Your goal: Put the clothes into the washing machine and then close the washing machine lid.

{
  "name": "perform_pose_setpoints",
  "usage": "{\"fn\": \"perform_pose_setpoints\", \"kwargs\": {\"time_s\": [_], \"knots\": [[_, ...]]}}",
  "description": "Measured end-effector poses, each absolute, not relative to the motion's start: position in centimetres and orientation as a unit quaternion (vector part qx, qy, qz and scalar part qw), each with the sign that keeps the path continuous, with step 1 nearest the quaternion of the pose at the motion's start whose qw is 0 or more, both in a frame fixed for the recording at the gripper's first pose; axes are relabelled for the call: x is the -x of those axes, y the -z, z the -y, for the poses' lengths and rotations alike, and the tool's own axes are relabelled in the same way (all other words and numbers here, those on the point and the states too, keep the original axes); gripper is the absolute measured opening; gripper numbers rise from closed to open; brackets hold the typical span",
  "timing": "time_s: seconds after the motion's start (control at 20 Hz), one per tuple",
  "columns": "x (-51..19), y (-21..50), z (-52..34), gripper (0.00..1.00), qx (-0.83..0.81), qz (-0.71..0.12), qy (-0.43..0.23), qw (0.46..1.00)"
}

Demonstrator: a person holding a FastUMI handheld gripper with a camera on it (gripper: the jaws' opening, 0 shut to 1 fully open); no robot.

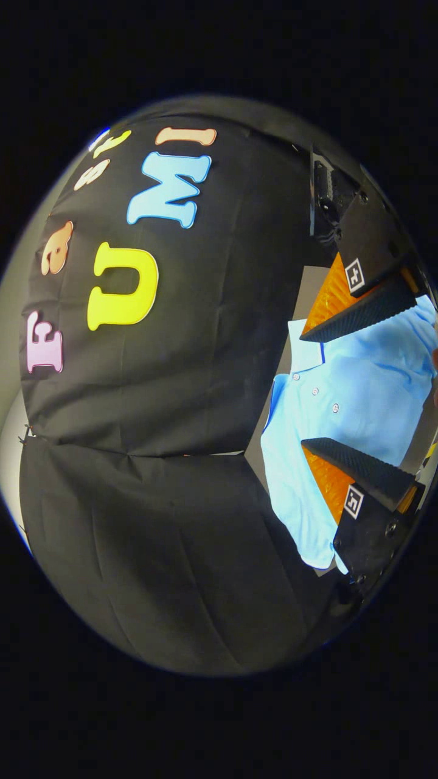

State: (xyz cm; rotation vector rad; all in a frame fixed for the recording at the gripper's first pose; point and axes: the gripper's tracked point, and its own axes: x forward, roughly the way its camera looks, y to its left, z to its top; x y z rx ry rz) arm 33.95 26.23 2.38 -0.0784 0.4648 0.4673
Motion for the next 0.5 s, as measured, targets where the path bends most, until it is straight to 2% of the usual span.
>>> {"fn": "perform_pose_setpoints", "kwargs": {"time_s": [0.5], "knots": [[-34.7,3.9,-28.3,0.98,0.079,-0.273,-0.233,0.930]]}}
